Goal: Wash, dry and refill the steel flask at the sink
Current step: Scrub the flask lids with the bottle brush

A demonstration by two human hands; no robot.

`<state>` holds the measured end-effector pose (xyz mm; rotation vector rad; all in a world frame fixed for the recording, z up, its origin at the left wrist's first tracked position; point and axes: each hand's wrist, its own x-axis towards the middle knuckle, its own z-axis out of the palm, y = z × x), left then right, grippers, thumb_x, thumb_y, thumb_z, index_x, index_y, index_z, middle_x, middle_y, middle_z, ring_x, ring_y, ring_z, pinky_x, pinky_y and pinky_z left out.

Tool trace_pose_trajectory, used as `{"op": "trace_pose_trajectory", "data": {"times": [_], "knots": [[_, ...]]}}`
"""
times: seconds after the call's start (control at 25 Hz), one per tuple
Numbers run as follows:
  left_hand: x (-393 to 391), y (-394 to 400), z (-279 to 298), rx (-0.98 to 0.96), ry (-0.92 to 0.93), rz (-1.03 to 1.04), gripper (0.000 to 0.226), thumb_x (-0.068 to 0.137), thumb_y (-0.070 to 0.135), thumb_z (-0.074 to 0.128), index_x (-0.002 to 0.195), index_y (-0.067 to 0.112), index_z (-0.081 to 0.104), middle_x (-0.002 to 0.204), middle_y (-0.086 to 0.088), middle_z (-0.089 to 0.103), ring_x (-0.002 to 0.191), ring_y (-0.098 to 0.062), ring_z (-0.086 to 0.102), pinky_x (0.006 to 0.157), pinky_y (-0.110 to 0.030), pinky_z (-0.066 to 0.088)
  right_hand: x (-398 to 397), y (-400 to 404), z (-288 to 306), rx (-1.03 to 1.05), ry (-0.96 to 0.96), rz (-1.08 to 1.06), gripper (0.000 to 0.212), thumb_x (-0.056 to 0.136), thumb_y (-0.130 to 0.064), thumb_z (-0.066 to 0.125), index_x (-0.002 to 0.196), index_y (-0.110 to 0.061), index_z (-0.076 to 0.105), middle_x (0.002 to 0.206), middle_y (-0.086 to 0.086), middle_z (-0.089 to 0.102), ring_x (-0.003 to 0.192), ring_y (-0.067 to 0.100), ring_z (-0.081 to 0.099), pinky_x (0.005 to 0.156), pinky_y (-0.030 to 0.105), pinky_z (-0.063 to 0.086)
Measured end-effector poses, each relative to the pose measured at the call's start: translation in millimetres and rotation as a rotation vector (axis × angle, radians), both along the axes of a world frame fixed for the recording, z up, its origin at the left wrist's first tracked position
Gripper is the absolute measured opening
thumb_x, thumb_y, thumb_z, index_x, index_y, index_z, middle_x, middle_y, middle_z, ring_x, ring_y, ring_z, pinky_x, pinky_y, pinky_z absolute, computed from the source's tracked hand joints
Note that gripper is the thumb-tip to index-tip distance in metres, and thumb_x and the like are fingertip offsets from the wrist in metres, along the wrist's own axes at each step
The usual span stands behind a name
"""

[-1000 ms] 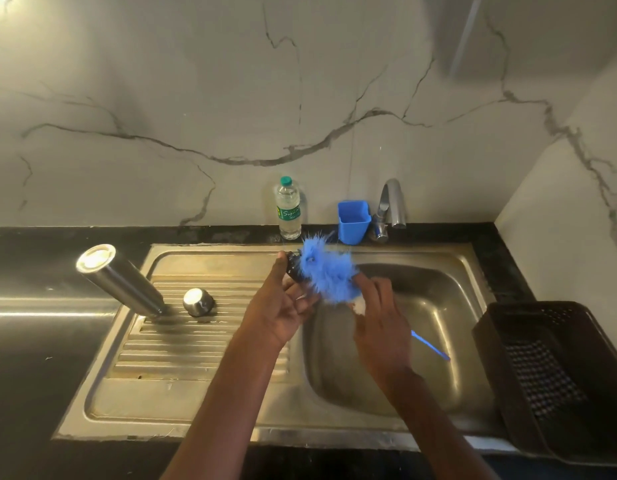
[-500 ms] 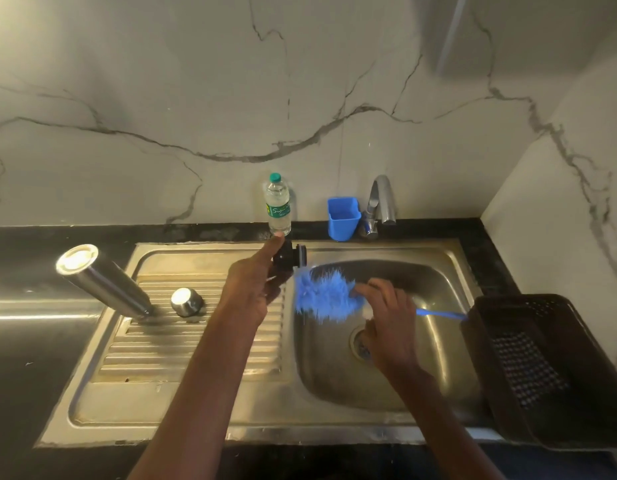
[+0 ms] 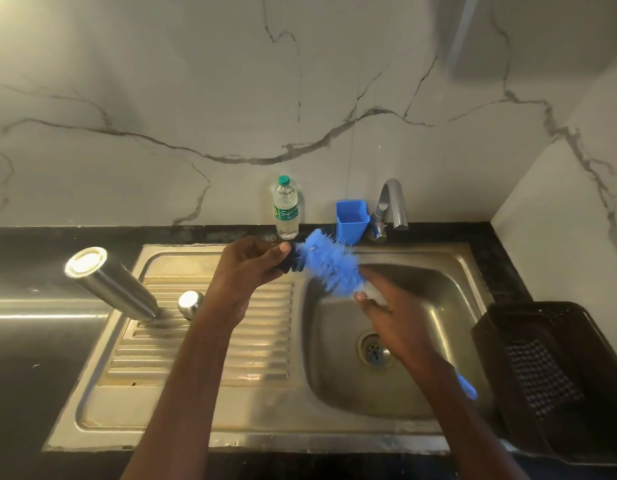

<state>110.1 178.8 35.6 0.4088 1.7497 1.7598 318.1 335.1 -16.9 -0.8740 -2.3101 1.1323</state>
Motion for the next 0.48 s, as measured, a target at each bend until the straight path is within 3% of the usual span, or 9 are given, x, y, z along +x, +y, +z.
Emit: {"op": "trace_pose_trajectory", "data": {"times": [0.08,0.2,0.32,0.48], "knots": [[-5,-3,-5,0.007,0.099,-0.048,0.010,0.092,0.006,0.076,0.099,0.001,0.072,0.087,-0.012,0.076,0.080,-0.020,0.071,0.086,-0.040,0.057,3,3,5,-0.048,-0.014,-0.037,0.041,0.087,-0.054,0.058,0.126,-0.064,0.054,0.109,-0.016,0.076,0.104,0.012,0.070,0.093,0.041,0.056],[-11,-4,-10,-0.023,0.193,-0.094,0.024,0.096,-0.001,0.069,0.118,0.006,0.075,0.099,-0.011,0.078,0.088,-0.021,0.068,0.093,-0.040,0.055,7,7,13,-0.005,-0.106,-0.016,0.047,0.084,-0.059,0.055,0.131,-0.056,0.056,0.107,-0.016,0.076,0.102,0.011,0.071,0.092,0.039,0.056],[-12,0,-11,-0.016,0.167,-0.116,0.031,0.099,-0.003,0.064,0.126,0.009,0.073,0.112,-0.009,0.079,0.100,-0.020,0.073,0.098,-0.039,0.059,12,10,13,-0.072,-0.096,-0.034,0.045,0.083,-0.061,0.054,0.127,-0.053,0.062,0.103,-0.015,0.076,0.095,0.012,0.072,0.087,0.043,0.058],[-11,6,-18,-0.004,0.121,-0.134,0.034,0.100,-0.006,0.061,0.131,0.005,0.070,0.120,-0.016,0.076,0.114,-0.032,0.073,0.101,-0.042,0.059,8,5,18,-0.060,-0.153,-0.057,0.046,0.084,-0.060,0.051,0.127,-0.050,0.062,0.103,-0.015,0.075,0.097,0.013,0.070,0.088,0.041,0.057]]}}
